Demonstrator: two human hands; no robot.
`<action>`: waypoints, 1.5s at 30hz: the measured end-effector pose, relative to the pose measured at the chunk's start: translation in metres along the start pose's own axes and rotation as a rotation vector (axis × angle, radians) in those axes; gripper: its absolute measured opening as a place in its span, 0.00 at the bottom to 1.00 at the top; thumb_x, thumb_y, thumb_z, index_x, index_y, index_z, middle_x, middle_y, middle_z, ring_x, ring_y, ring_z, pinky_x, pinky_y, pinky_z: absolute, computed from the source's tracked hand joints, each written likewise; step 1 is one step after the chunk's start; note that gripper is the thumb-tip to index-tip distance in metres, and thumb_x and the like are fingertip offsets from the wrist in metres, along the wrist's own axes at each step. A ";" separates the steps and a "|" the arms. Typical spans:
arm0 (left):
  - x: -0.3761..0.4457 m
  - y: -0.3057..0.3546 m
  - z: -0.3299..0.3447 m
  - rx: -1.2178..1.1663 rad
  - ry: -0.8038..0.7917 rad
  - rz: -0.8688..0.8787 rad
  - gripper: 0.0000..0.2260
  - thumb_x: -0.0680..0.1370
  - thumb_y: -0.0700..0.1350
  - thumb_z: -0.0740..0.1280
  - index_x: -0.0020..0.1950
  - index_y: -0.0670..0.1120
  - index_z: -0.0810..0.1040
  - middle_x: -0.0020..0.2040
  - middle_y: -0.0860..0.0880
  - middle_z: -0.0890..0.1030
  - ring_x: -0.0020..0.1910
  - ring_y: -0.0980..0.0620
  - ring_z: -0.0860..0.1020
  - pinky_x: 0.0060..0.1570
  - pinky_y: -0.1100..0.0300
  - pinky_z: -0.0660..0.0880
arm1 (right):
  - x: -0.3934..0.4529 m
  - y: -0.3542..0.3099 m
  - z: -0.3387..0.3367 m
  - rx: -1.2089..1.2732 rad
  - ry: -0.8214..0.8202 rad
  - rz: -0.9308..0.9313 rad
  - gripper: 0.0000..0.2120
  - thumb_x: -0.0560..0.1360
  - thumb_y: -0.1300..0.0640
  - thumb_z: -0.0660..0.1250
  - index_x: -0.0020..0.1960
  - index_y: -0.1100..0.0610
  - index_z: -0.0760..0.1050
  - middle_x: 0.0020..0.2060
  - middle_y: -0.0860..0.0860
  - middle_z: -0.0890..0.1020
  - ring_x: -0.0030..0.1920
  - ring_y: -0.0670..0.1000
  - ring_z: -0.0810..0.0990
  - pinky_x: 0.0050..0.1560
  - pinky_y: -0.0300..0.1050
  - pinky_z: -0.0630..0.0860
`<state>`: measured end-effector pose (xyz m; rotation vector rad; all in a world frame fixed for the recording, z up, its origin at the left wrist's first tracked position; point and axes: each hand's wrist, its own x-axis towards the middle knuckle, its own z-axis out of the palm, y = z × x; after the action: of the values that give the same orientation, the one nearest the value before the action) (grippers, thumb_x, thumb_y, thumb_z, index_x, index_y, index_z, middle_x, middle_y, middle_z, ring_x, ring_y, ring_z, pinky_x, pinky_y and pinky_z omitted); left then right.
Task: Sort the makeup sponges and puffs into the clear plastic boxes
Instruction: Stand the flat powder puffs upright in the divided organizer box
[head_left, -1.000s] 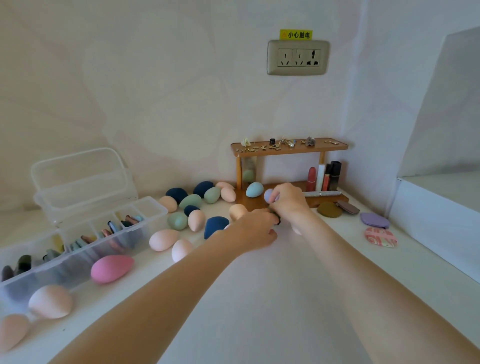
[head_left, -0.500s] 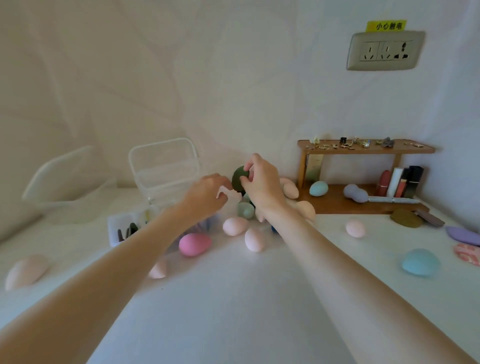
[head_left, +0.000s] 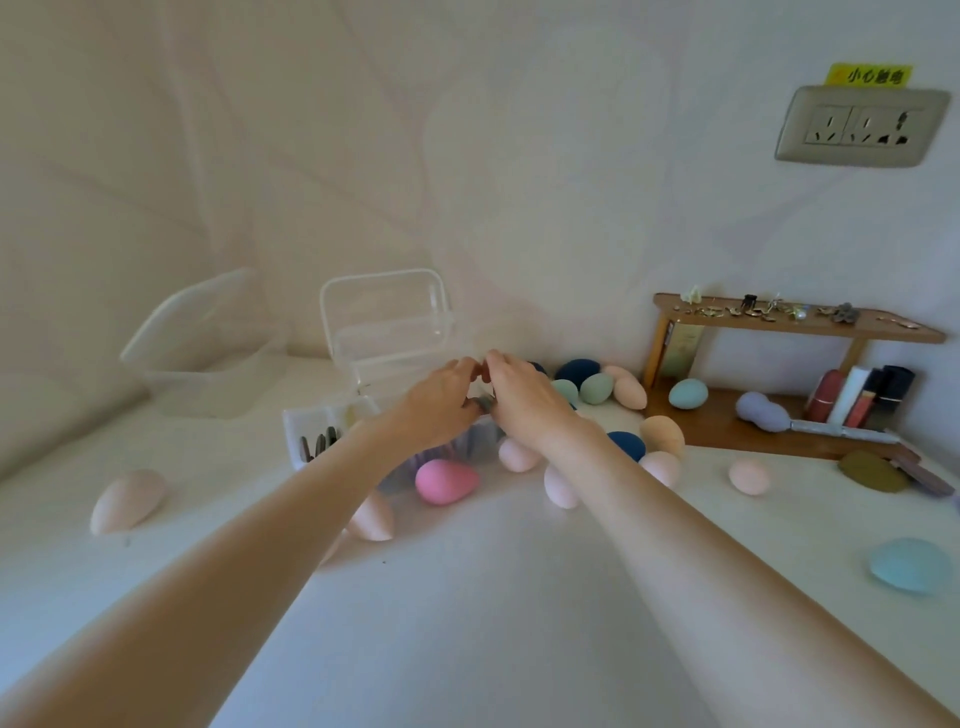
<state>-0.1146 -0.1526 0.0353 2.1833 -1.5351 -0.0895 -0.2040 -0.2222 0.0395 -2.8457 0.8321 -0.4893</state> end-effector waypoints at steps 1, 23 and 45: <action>0.000 0.001 -0.001 -0.022 0.012 -0.003 0.17 0.78 0.39 0.60 0.67 0.40 0.67 0.68 0.44 0.71 0.67 0.46 0.70 0.63 0.56 0.67 | -0.001 0.000 -0.001 -0.007 -0.006 -0.007 0.14 0.77 0.66 0.58 0.63 0.63 0.66 0.60 0.59 0.72 0.56 0.61 0.75 0.47 0.48 0.67; 0.025 0.201 0.087 0.054 -0.171 0.387 0.19 0.78 0.39 0.57 0.69 0.46 0.67 0.67 0.46 0.71 0.66 0.46 0.71 0.65 0.54 0.67 | -0.116 0.205 -0.087 -0.214 -0.016 0.698 0.13 0.78 0.64 0.56 0.58 0.62 0.74 0.62 0.61 0.73 0.63 0.63 0.71 0.60 0.51 0.70; 0.034 0.214 0.129 0.131 -0.162 0.541 0.16 0.78 0.40 0.57 0.66 0.47 0.70 0.65 0.49 0.71 0.62 0.50 0.71 0.62 0.56 0.64 | -0.140 0.258 -0.070 -0.307 0.090 0.752 0.20 0.79 0.67 0.55 0.70 0.62 0.61 0.60 0.63 0.75 0.59 0.62 0.76 0.54 0.52 0.74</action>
<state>-0.3291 -0.2832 0.0151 1.8103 -2.2244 0.0098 -0.4679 -0.3648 0.0110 -2.4655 2.0071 -0.3979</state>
